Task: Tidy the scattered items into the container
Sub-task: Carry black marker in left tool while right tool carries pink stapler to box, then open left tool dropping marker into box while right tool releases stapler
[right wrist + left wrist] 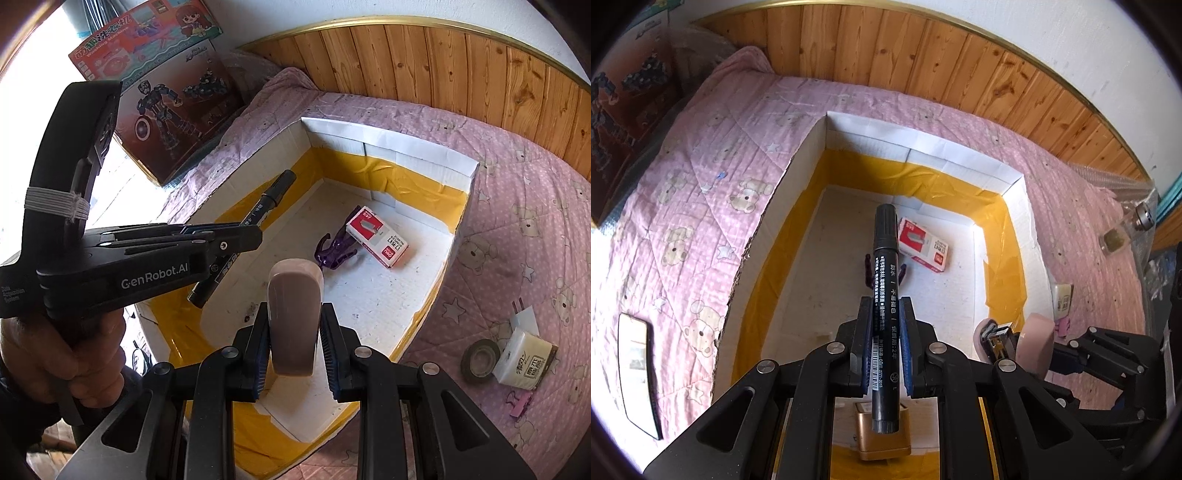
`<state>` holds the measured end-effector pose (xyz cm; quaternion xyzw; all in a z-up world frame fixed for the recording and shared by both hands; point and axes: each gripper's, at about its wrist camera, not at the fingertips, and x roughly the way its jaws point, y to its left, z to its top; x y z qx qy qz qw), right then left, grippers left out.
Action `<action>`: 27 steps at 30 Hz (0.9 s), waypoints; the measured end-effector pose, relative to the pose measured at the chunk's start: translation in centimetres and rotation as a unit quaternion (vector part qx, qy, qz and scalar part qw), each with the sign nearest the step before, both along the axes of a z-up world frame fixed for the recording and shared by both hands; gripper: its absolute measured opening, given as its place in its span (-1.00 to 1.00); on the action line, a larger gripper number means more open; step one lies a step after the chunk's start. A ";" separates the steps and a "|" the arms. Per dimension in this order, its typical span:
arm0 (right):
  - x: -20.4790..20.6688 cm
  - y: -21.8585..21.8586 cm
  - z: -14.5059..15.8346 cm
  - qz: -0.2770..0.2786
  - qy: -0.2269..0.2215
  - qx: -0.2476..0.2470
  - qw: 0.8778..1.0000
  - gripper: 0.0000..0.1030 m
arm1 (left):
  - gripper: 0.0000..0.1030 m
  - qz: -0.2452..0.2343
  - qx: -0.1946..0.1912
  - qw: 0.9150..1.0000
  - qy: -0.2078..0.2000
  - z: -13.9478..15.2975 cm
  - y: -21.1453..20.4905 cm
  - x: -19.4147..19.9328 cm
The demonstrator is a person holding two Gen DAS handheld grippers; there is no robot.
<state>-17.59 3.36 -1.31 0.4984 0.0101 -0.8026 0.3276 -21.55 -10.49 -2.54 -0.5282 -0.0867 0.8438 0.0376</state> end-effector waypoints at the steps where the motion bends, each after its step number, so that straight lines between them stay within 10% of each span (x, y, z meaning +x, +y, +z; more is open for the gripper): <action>1: -0.2 0.0 -0.1 0.002 0.000 0.003 1.000 -0.48 | -0.74 -0.002 -0.002 1.000 -0.004 -0.2 0.0 -0.2; 27: -3.2 -2.4 -3.0 0.065 -0.005 0.106 0.992 -0.47 | -0.61 0.035 -0.035 0.993 -0.110 -5.8 -1.6 -5.1</action>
